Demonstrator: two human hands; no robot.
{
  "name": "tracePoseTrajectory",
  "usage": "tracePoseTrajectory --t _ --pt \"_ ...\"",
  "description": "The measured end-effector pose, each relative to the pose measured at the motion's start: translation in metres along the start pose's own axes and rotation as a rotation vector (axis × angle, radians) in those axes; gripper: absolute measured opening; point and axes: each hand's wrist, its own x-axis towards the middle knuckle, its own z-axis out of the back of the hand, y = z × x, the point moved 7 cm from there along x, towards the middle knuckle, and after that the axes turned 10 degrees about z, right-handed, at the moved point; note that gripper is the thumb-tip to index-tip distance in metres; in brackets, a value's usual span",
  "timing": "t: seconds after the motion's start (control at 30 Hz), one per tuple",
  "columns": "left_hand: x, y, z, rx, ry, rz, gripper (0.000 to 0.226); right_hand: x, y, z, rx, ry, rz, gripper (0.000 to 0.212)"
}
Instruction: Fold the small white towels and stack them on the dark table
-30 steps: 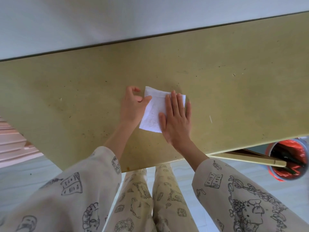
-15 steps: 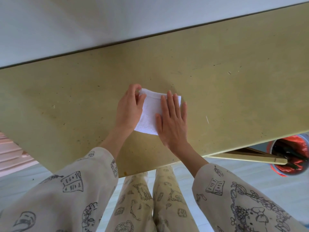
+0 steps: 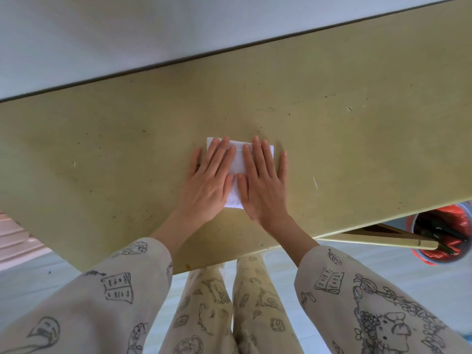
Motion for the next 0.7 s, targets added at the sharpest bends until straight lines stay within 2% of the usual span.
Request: tracePoseTrajectory --t 0.23,0.37,0.4,0.47,0.6,0.63,0.7 --pt "0.001 0.002 -0.009 0.089 0.097 0.029 0.052 -0.001 -0.001 -0.004 -0.031 0.101 -0.039 0.060" --pt "0.005 0.000 0.001 0.056 0.131 0.031 0.052 0.000 0.000 0.001 -0.079 0.216 -0.036 0.058" --pt "0.008 -0.001 0.005 0.017 0.135 0.035 0.051 0.002 0.000 0.004 -0.085 0.239 -0.043 0.058" --pt "0.010 -0.001 0.018 -0.113 0.120 0.062 0.047 0.009 0.001 0.019 -0.048 0.183 -0.063 0.055" --pt "-0.002 0.008 0.038 -0.391 0.032 0.202 0.055 0.027 -0.002 0.040 -0.039 0.035 -0.064 0.025" --pt "-0.008 0.012 0.039 -0.447 0.021 0.263 0.055 0.030 -0.003 0.040 -0.040 0.076 -0.057 0.024" --pt "-0.023 0.020 0.043 -0.563 0.007 0.383 0.051 0.035 -0.002 0.034 0.015 0.259 -0.067 0.031"
